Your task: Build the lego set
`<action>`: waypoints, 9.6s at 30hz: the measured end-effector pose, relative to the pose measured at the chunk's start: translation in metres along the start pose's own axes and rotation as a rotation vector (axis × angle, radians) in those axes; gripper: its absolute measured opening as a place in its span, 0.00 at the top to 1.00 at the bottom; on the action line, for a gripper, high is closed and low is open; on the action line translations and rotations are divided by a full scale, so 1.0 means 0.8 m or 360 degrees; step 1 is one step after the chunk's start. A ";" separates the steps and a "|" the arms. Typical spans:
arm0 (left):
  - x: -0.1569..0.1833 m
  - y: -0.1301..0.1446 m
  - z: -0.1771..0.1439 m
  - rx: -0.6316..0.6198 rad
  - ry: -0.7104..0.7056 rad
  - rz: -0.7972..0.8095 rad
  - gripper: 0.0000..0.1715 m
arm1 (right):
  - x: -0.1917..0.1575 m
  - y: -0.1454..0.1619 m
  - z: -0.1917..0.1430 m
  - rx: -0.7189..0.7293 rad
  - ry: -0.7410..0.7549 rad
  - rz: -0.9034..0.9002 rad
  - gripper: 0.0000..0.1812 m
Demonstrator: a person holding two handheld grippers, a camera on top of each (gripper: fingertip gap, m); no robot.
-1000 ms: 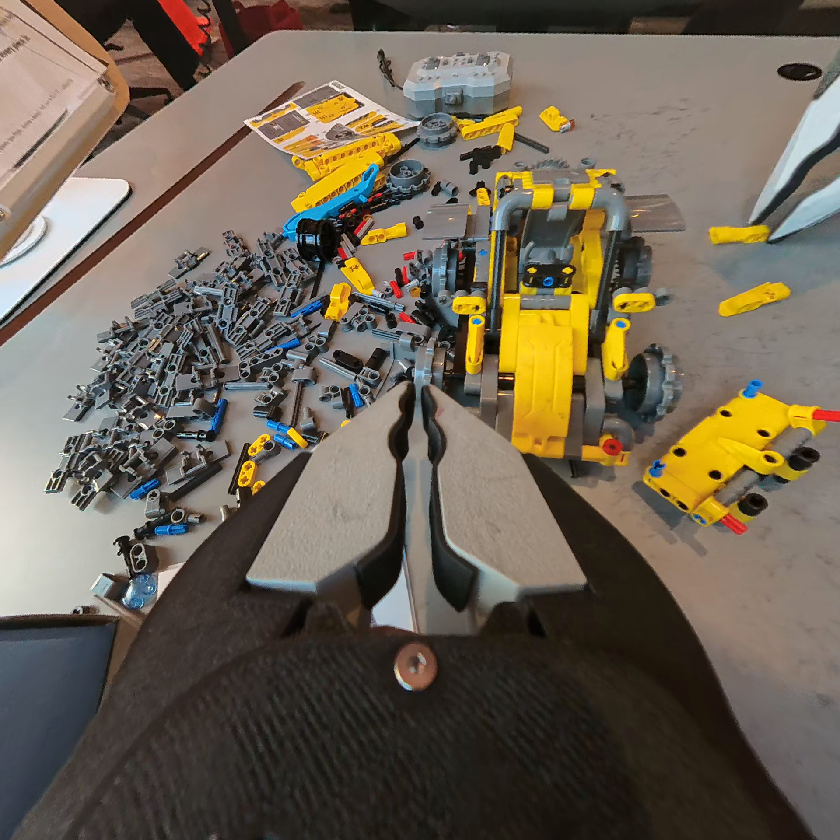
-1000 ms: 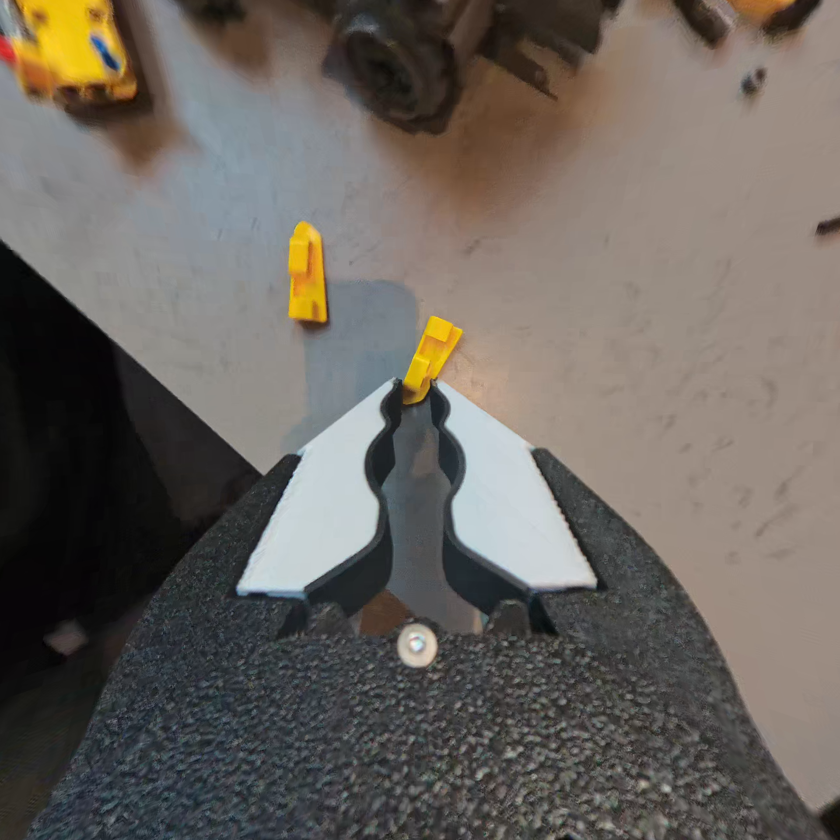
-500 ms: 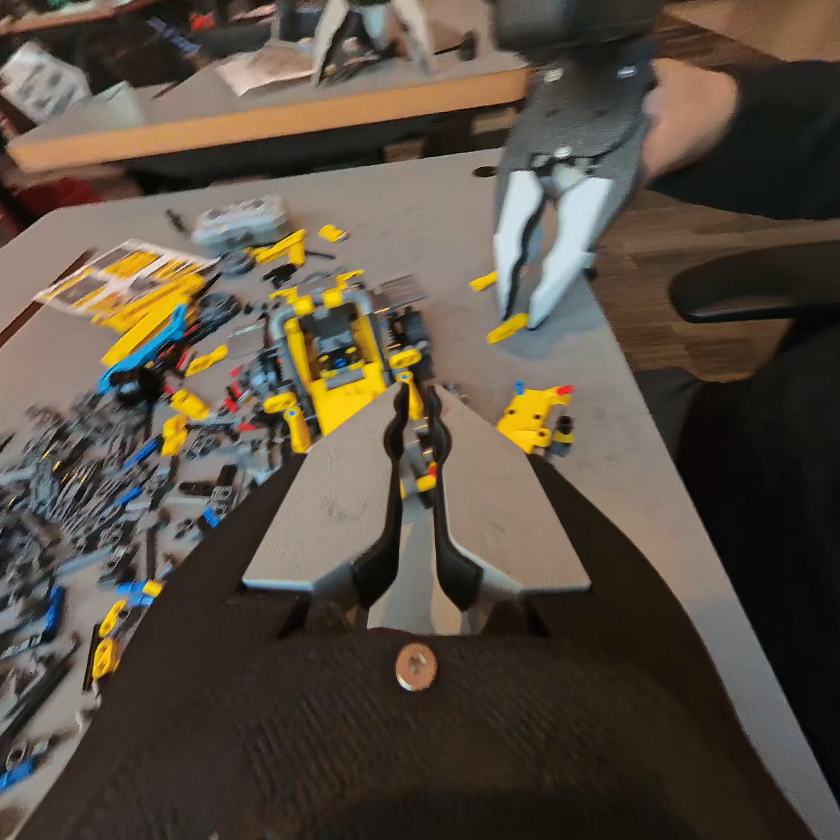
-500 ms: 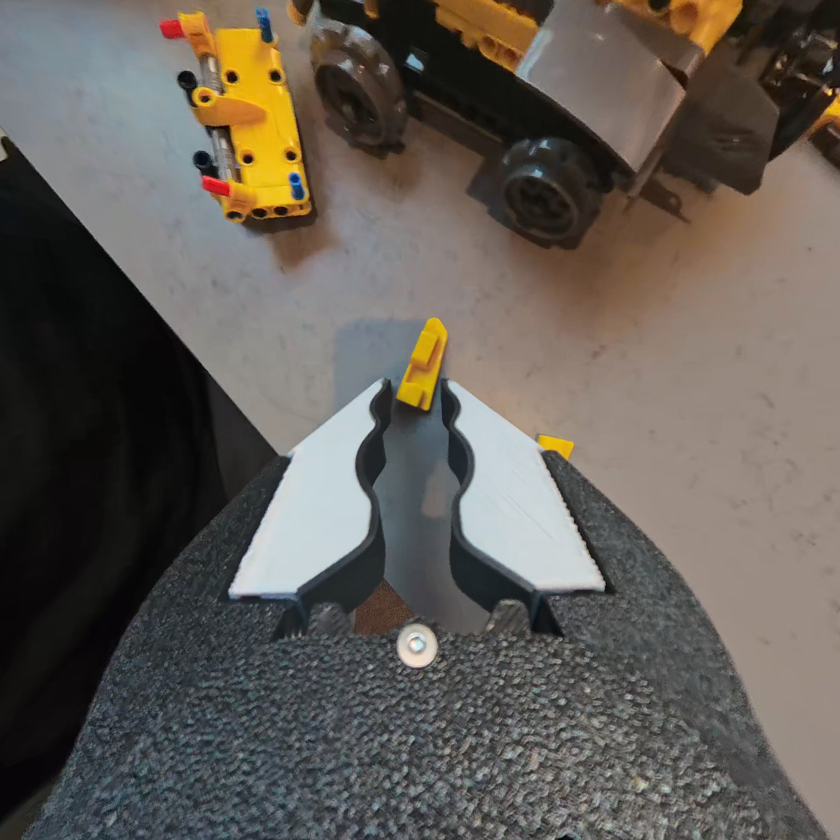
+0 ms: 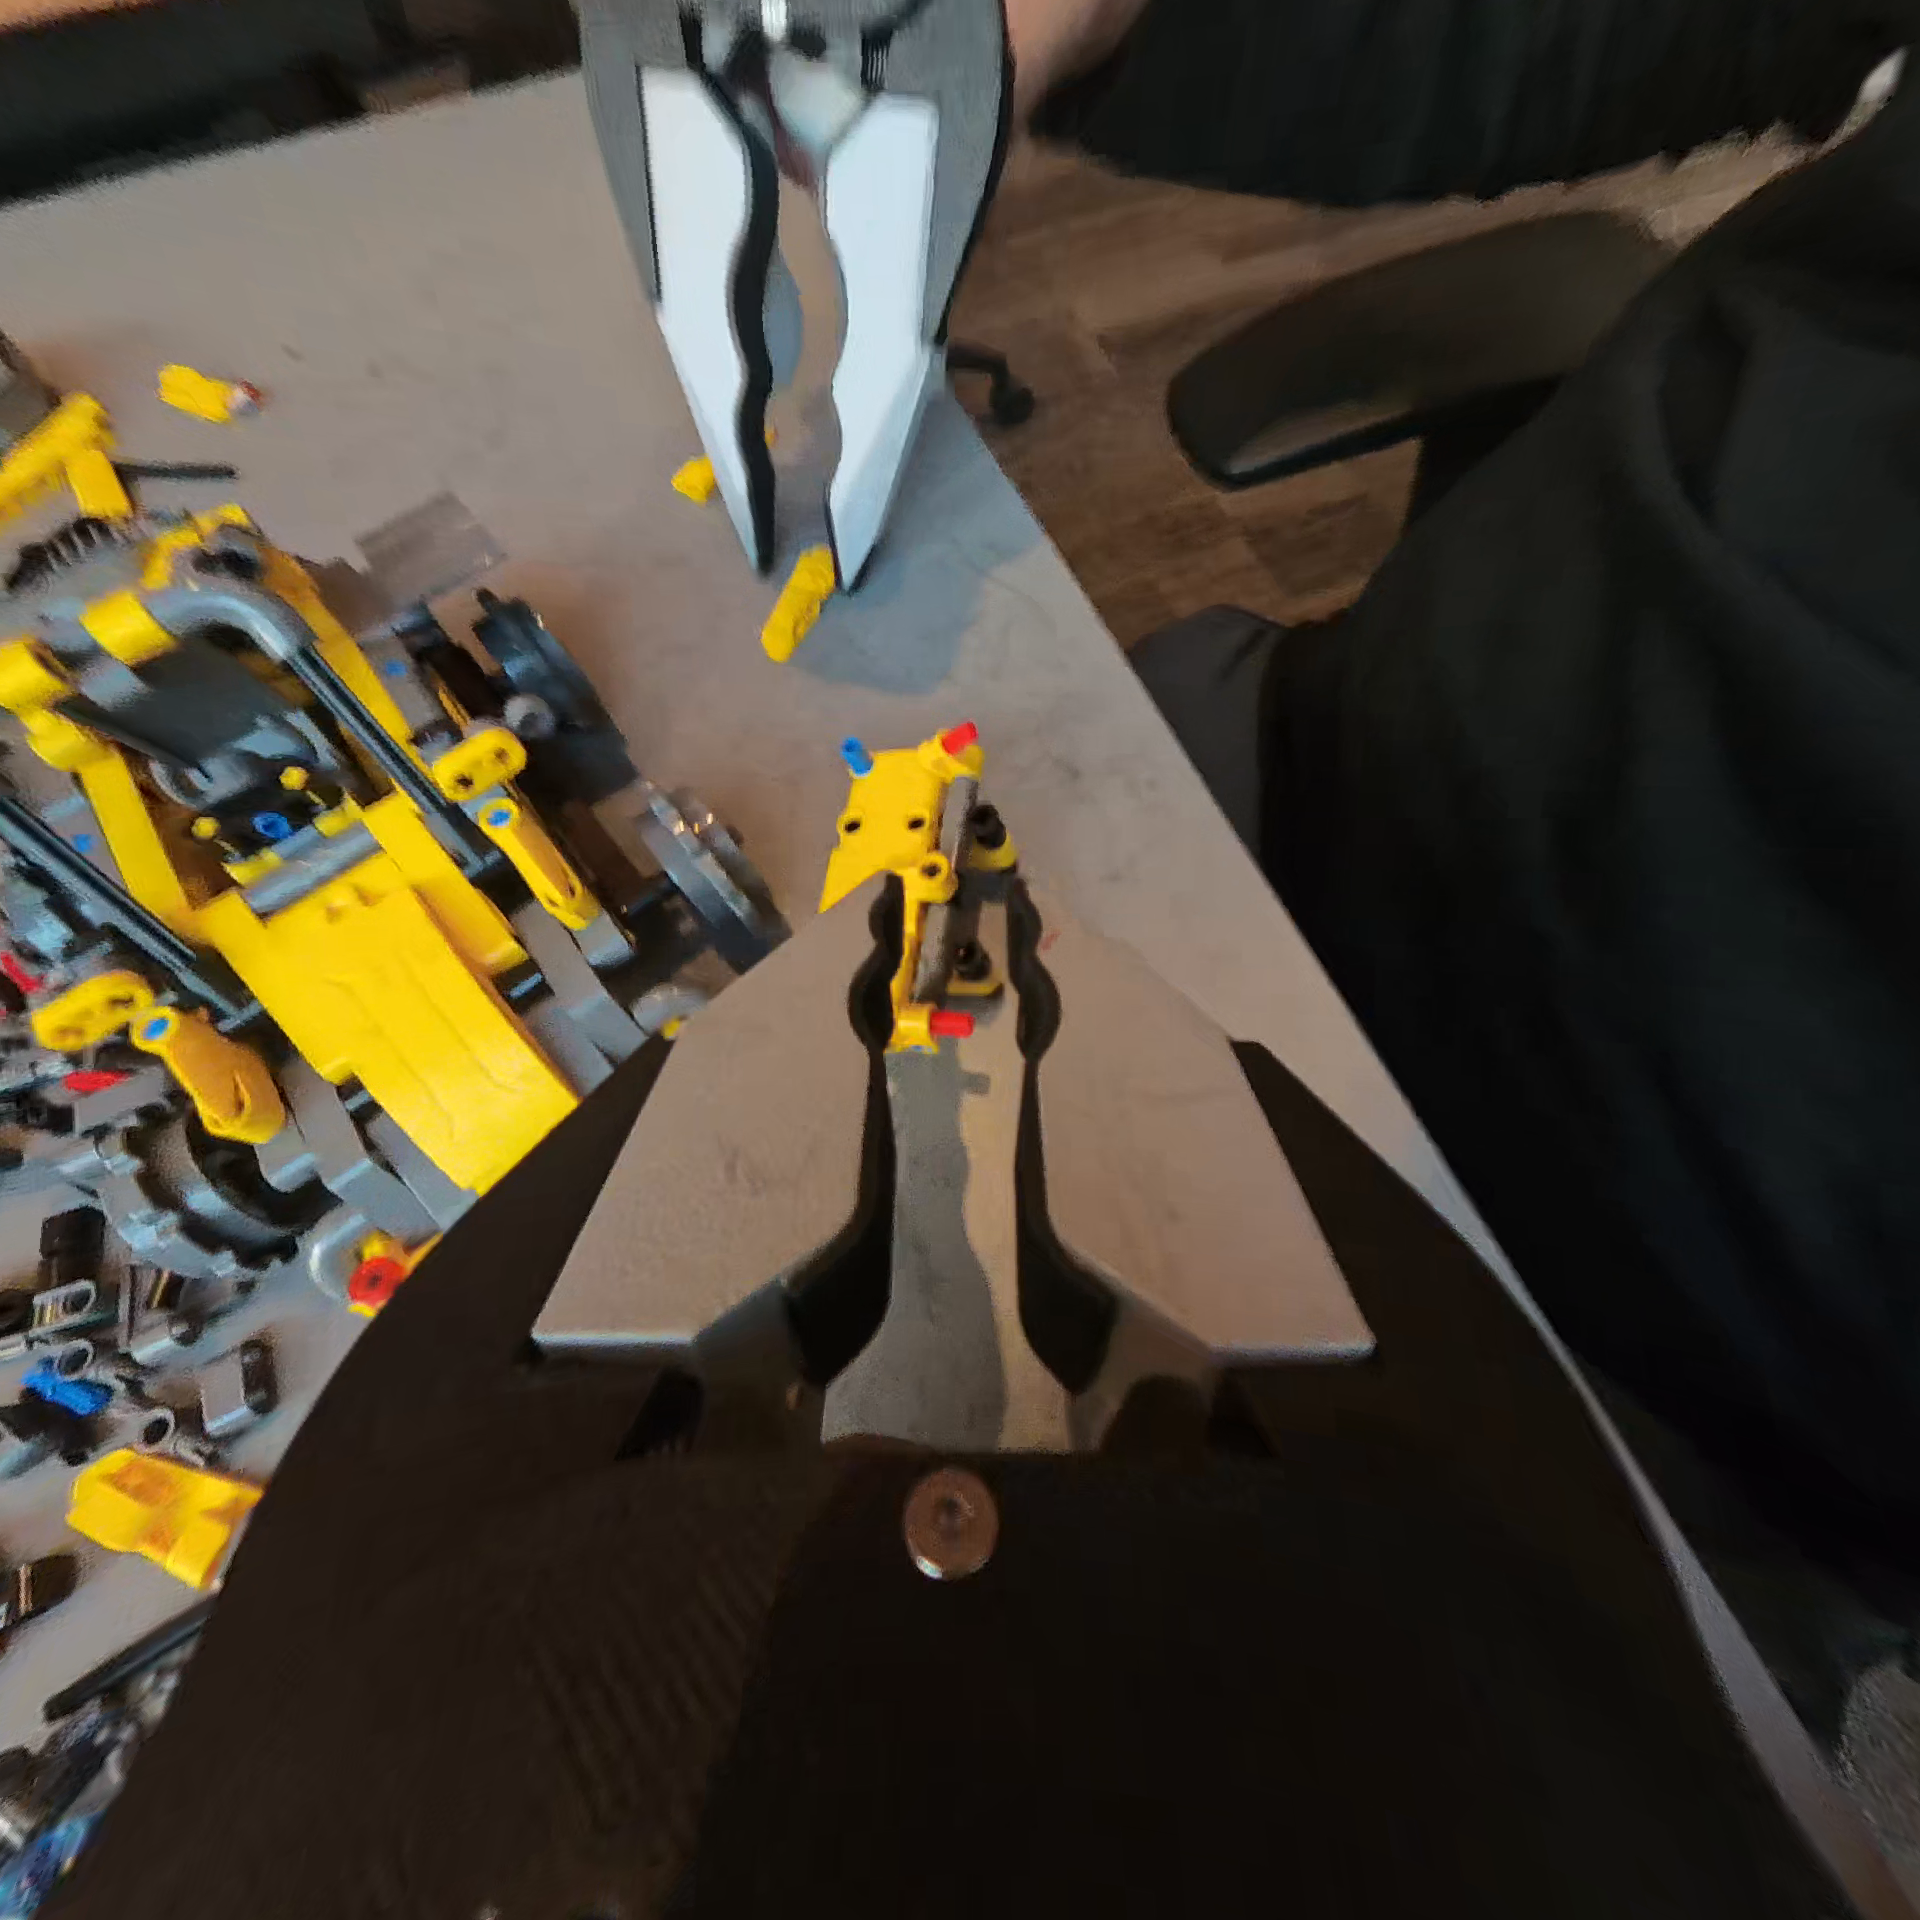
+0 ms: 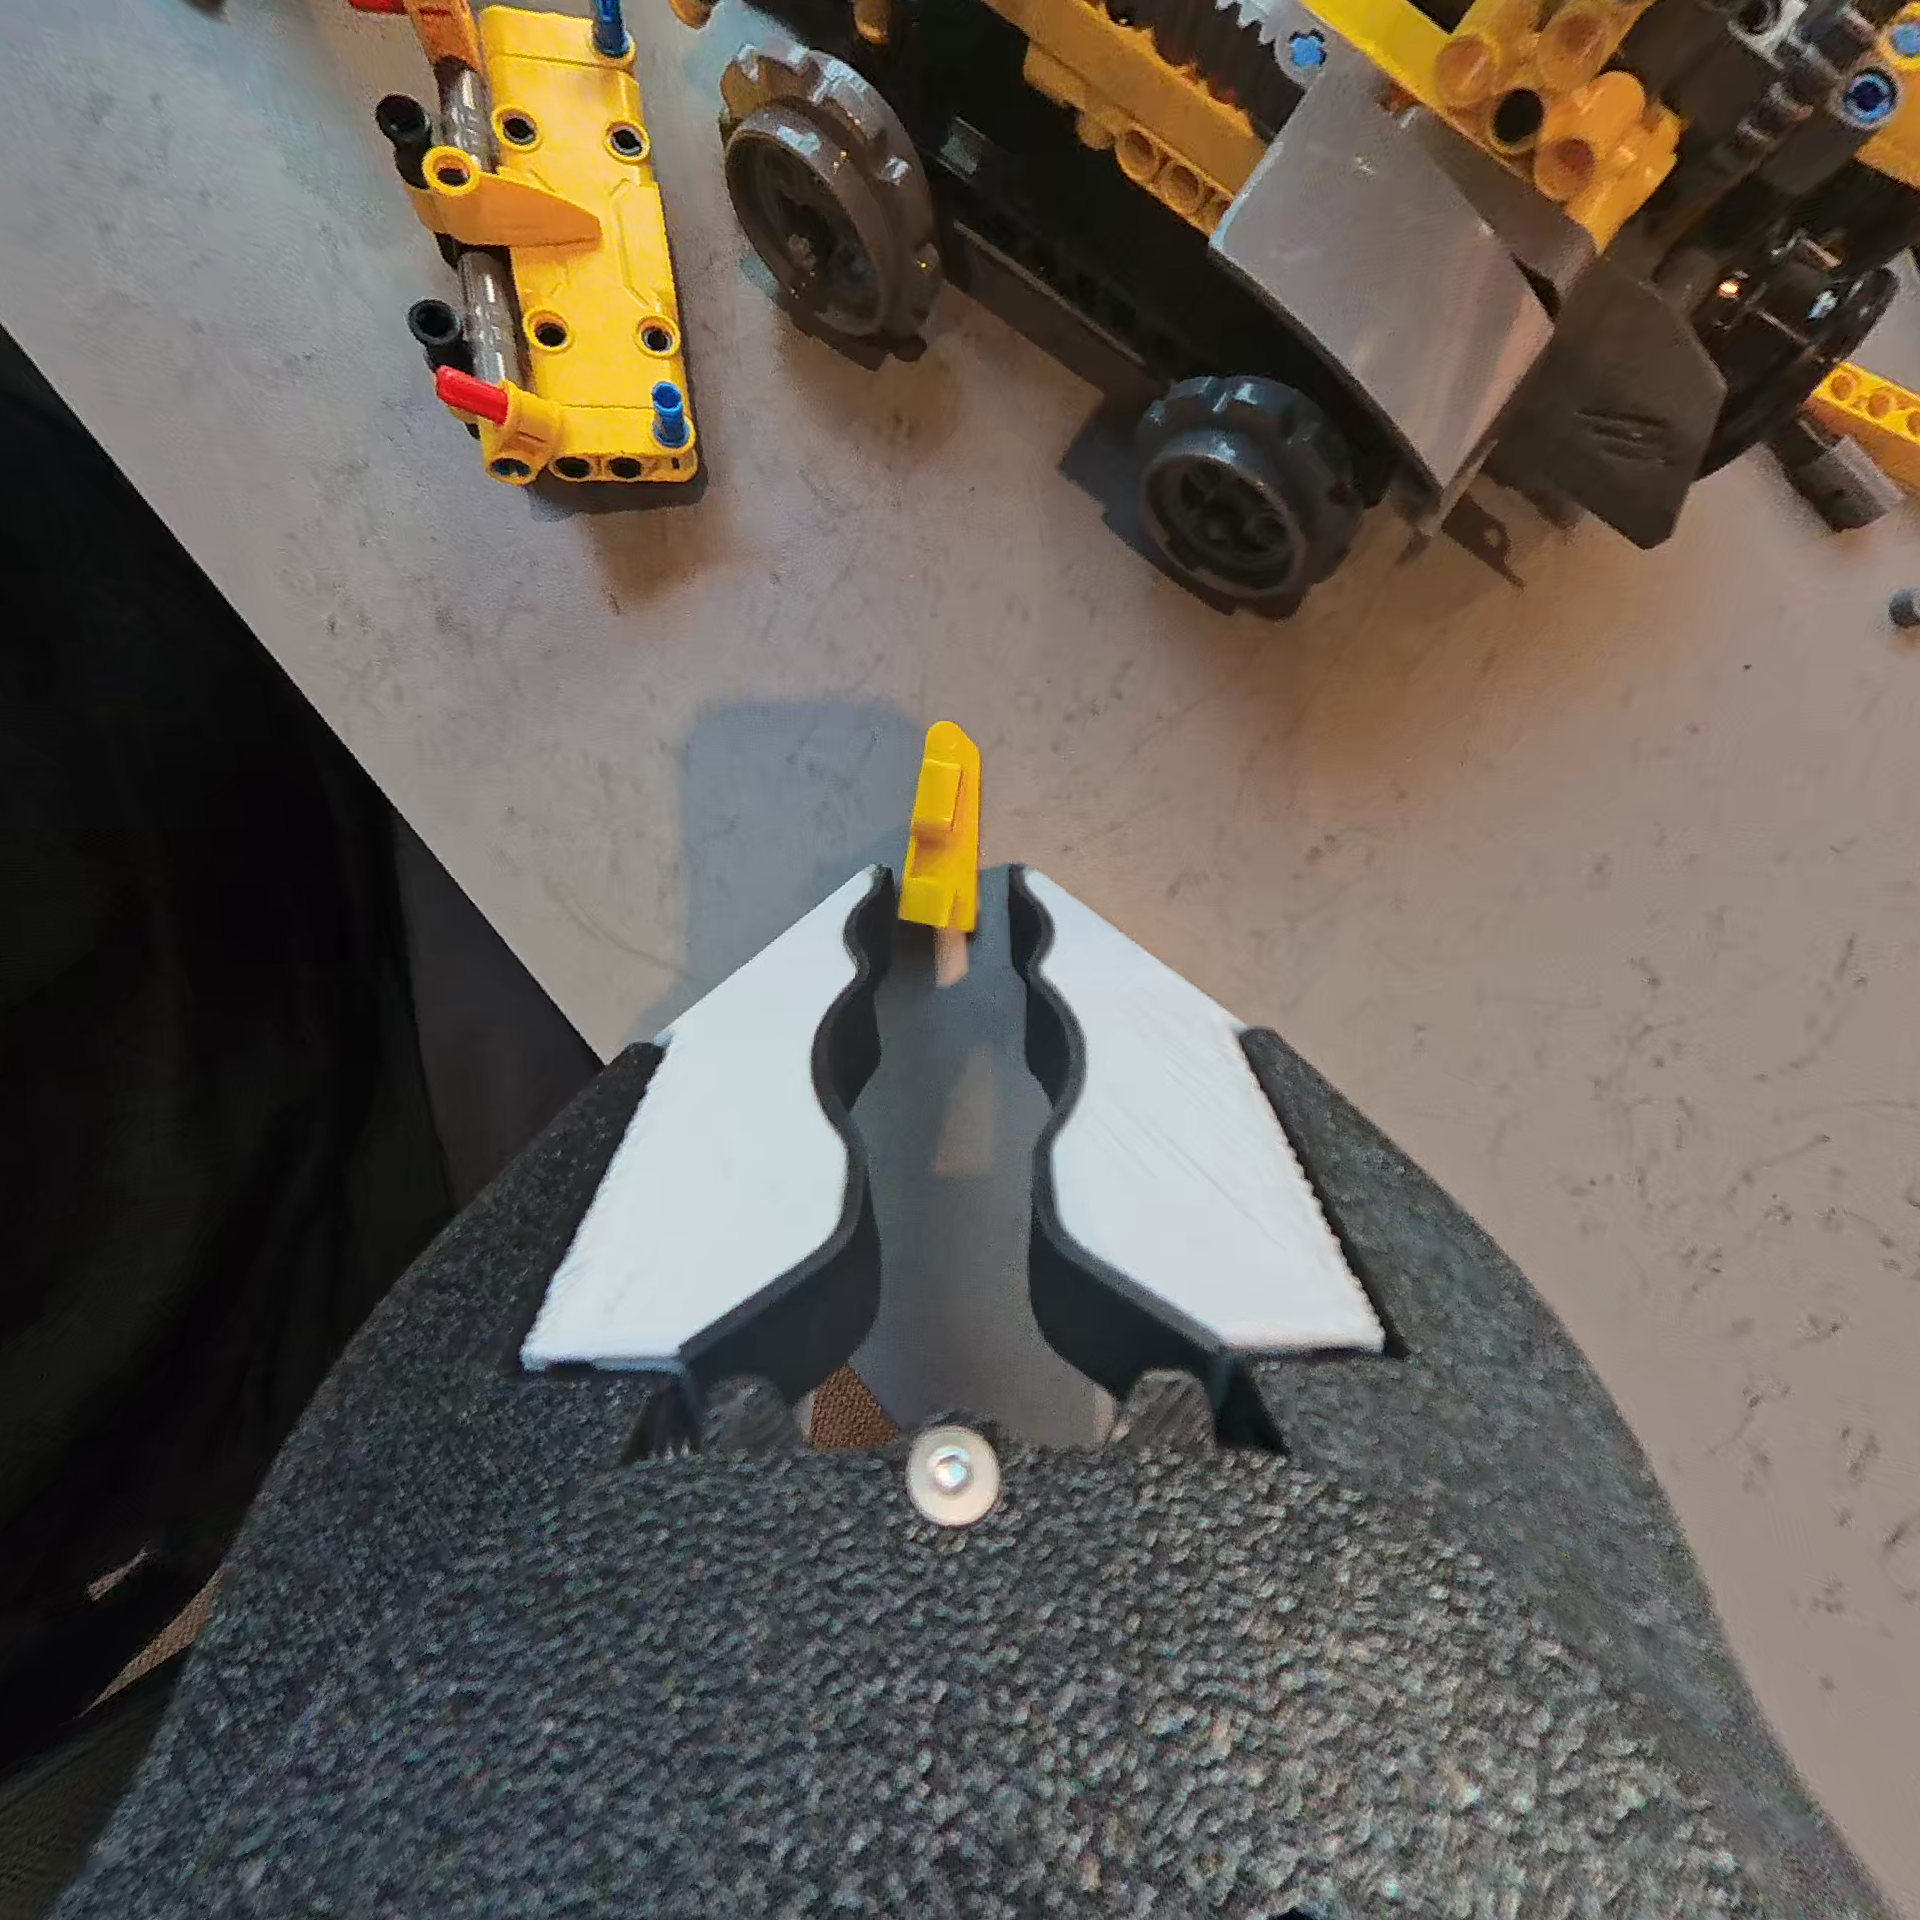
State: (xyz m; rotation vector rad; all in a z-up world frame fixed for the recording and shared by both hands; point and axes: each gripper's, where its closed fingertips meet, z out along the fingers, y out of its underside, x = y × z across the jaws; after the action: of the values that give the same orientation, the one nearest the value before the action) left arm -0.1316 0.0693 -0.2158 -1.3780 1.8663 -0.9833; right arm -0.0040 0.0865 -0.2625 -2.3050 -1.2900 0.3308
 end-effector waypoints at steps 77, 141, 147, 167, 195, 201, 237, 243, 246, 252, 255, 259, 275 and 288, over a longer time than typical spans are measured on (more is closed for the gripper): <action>-0.016 0.037 0.029 -0.0245 -0.0087 -0.0189 0.74 | -0.086 -0.090 0.024 0.0538 -0.0152 -0.0054 0.81; -0.053 -0.030 -0.039 -0.0156 -0.1209 0.0735 0.84 | -0.037 -0.101 -0.022 0.0853 0.0211 -0.0100 0.70; -0.049 -0.040 -0.048 -0.0084 -0.1212 0.0705 0.84 | -0.044 -0.113 -0.018 0.0857 0.0169 -0.0129 0.70; -0.027 -0.118 -0.093 0.0511 -0.1023 0.0260 0.85 | -0.076 -0.170 -0.057 0.1022 0.0197 -0.0311 0.64; -0.018 -0.111 -0.060 0.0419 -0.0771 0.0033 0.84 | -0.088 -0.177 -0.068 0.1292 0.0048 -0.0261 0.51; -0.012 -0.122 -0.064 0.0485 -0.0710 -0.0008 0.84 | -0.085 -0.176 -0.072 0.1299 0.0060 -0.0262 0.50; -0.046 -0.249 -0.158 0.1096 -0.0400 -0.0596 0.84 | -0.062 -0.277 -0.181 0.1531 0.0436 -0.0569 0.74; -0.050 -0.253 -0.147 0.1258 -0.0309 -0.0775 0.84 | -0.051 -0.274 -0.196 0.1519 0.0721 -0.0665 0.87; -0.052 -0.248 -0.141 0.1222 -0.0325 -0.0784 0.85 | -0.047 -0.270 -0.199 0.1505 0.0692 -0.0639 0.87; -0.041 -0.234 -0.148 0.0919 -0.0519 -0.0420 0.79 | -0.041 -0.263 -0.210 0.1535 0.0737 -0.0666 0.88; -0.032 -0.219 -0.147 0.0547 -0.0665 -0.0088 0.75 | -0.043 -0.259 -0.209 0.1493 0.0797 -0.0764 0.88; -0.036 -0.205 -0.146 0.0172 -0.0919 0.0315 0.74 | -0.050 -0.258 -0.197 0.1382 0.0878 -0.0910 0.88; -0.003 -0.203 -0.102 0.0193 -0.0746 0.0423 0.90 | -0.092 -0.245 -0.189 0.1341 0.0552 -0.1018 0.87; 0.012 -0.172 -0.095 0.0289 -0.0651 0.0305 0.91 | -0.096 -0.236 -0.161 0.1179 0.0487 -0.1072 0.88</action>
State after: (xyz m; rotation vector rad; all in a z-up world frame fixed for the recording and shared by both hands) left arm -0.1265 0.0505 -0.0598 -1.1644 1.5295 -0.6933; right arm -0.1285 0.0682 -0.0570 -1.1787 -1.3868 0.1653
